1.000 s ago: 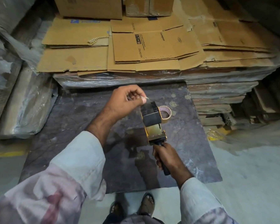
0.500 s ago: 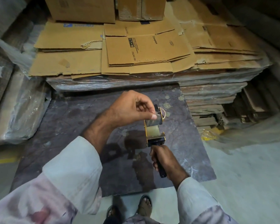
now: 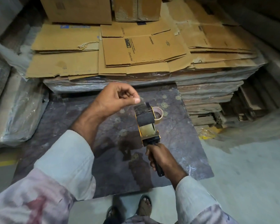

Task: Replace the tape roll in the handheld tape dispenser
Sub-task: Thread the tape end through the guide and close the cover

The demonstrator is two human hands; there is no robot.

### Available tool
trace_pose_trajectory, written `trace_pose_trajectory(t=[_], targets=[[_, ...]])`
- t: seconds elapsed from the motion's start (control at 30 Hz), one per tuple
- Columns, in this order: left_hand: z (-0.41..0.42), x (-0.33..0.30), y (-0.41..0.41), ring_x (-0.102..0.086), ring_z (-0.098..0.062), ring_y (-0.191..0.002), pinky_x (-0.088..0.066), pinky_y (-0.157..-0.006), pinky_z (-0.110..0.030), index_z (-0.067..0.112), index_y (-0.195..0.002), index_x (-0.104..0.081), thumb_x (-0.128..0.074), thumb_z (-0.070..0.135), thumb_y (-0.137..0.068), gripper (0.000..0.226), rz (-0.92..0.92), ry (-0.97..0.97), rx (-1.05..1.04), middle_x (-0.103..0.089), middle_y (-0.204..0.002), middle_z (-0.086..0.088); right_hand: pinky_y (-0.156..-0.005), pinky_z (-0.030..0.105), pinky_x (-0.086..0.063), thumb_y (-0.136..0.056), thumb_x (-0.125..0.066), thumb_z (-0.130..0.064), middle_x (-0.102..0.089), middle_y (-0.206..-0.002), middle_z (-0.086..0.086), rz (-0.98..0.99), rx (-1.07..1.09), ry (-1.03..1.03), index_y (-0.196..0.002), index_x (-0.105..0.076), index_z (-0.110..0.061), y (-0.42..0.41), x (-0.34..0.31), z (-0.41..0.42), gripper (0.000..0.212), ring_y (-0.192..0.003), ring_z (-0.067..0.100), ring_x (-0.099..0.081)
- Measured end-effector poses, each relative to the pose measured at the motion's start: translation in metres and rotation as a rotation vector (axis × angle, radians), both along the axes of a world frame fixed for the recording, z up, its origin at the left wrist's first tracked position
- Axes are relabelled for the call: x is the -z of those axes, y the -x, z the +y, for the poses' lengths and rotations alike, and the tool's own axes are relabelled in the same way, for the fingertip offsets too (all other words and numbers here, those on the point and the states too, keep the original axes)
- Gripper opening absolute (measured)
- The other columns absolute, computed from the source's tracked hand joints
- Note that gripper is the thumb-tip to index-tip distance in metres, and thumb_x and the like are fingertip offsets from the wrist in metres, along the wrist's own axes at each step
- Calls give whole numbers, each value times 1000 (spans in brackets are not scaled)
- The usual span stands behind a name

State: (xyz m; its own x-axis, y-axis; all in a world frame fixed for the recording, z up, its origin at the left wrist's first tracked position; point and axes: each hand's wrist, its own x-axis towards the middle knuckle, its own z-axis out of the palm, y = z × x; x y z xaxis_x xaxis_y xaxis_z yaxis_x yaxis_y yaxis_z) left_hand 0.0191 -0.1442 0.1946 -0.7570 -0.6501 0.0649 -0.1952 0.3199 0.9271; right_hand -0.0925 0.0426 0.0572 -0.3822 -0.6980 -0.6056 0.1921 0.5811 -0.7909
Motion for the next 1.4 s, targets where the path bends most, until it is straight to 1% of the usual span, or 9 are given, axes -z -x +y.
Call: trace_pose_trajectory(t=[0.4, 0.57, 0.77, 0.93, 1.0, 1.07, 1.17, 1.33, 1.4], targets=[[-10, 14, 14, -55, -21, -76, -51, -75, -34, 11, -85, -76, -83, 12, -79, 9, 18, -93, -98, -72, -87, -20, -40, 24, -33, -80, -55, -13, -43, -47, 5, -2, -64, 17, -59, -53, -13, -13, -9, 10, 21, -34, 22, -39], [-11, 32, 16, -58, -1, -63, -47, -59, -13, 15, -81, -74, -81, 12, -81, 8, -29, -210, -154, -69, -72, 5, -40, 24, -35, -72, -57, -18, -45, -49, 7, 23, -60, 39, -52, -55, -18, -19, -15, 14, 20, -34, 23, -40], [-11, 57, 13, -71, -13, -91, -54, -85, -34, 23, -71, -71, -80, 7, -79, 20, -48, -396, -229, -78, -92, 5, -40, 25, -35, -89, -54, -9, -46, -48, 4, 33, -82, 58, -65, -55, -8, -17, -17, 19, 24, -34, 23, -40], [-1, 72, 11, -63, -10, -64, -47, -64, -27, 19, -72, -69, -78, 7, -82, 18, 1, -508, -301, -73, -68, 4, -41, 27, -37, -93, -55, -14, -50, -56, 10, 16, -71, 71, -80, -57, -8, -20, -12, 20, 15, -37, 23, -43], [1, 78, 11, -60, -11, -63, -44, -60, -25, 18, -73, -68, -77, 5, -82, 18, 38, -529, -370, -71, -68, 2, -45, 30, -44, -93, -62, -22, -59, -68, 14, -110, -7, 89, -99, -58, -11, -21, -17, 20, 14, -46, 25, -53], [3, 83, 7, -62, -11, -64, -46, -57, -23, 16, -82, -68, -74, 3, -86, 14, 77, -579, -393, -71, -75, -1, -58, 43, -59, -82, -73, -36, -69, -92, 13, -194, 40, 125, -118, -51, -22, -17, -20, 19, 44, -71, 30, -70], [3, 94, -4, -66, -8, -66, -53, -58, -22, 14, -94, -71, -67, 2, -90, 13, 144, -677, -401, -73, -79, 1, -81, 54, -62, -67, -79, -55, -66, -119, 2, 54, -30, 198, -128, -46, -43, -9, -23, 20, 71, -105, 25, -69], [3, 109, -15, -68, -15, -75, -52, -74, -30, 9, -100, -74, -57, -2, -89, 24, 241, -780, -407, -77, -80, -3, -85, 5, -40, -81, -72, -60, -44, -127, -8, 612, -218, 293, -134, -49, -33, -7, -30, 17, 64, -110, 1, -49], [5, 111, -15, -66, -16, -76, -51, -73, -31, 12, -95, -75, -56, 0, -90, 24, 272, -801, -383, -76, -82, -4, -79, 0, -31, -82, -70, -60, -41, -126, -9, 675, -239, 271, -136, -46, -30, -6, -32, 17, 66, -108, 1, -46]])
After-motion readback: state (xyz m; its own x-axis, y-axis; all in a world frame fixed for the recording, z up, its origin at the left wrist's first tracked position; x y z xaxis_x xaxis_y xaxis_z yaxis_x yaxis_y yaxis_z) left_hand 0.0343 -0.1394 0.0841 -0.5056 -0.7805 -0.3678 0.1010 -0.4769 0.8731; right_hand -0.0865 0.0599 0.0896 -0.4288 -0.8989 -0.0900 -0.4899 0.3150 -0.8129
